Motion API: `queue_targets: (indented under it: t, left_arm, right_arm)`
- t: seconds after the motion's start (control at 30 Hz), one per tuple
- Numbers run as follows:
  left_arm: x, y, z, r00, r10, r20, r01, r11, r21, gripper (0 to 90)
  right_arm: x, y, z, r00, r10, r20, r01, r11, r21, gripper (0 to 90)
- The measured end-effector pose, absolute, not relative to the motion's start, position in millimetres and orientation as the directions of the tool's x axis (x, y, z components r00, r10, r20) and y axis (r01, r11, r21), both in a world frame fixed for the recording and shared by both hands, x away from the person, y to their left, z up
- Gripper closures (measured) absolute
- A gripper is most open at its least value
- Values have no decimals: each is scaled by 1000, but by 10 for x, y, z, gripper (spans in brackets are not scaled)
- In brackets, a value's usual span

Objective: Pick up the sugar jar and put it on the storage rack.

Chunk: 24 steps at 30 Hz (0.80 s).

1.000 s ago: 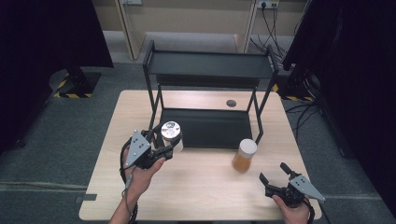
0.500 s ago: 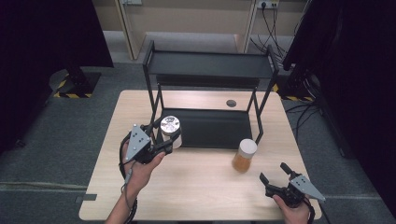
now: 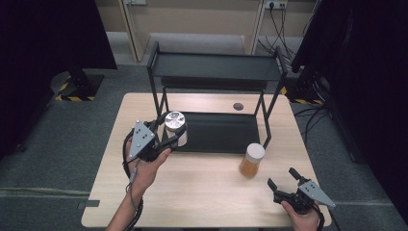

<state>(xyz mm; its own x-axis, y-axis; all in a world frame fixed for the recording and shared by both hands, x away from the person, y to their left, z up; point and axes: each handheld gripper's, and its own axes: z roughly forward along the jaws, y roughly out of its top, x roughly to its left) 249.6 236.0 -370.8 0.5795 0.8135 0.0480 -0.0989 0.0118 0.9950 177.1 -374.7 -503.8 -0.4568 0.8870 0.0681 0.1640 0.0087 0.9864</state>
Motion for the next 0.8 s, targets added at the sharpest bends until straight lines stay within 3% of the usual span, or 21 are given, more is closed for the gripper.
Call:
queue_targets:
  t: [0.8]
  left_arm:
    - [2565,2333,-3580,535,844,28,-113,38,993,353]
  right_arm:
    - [1769,-3751,-5040,-459,886,66,162,11,987,29]
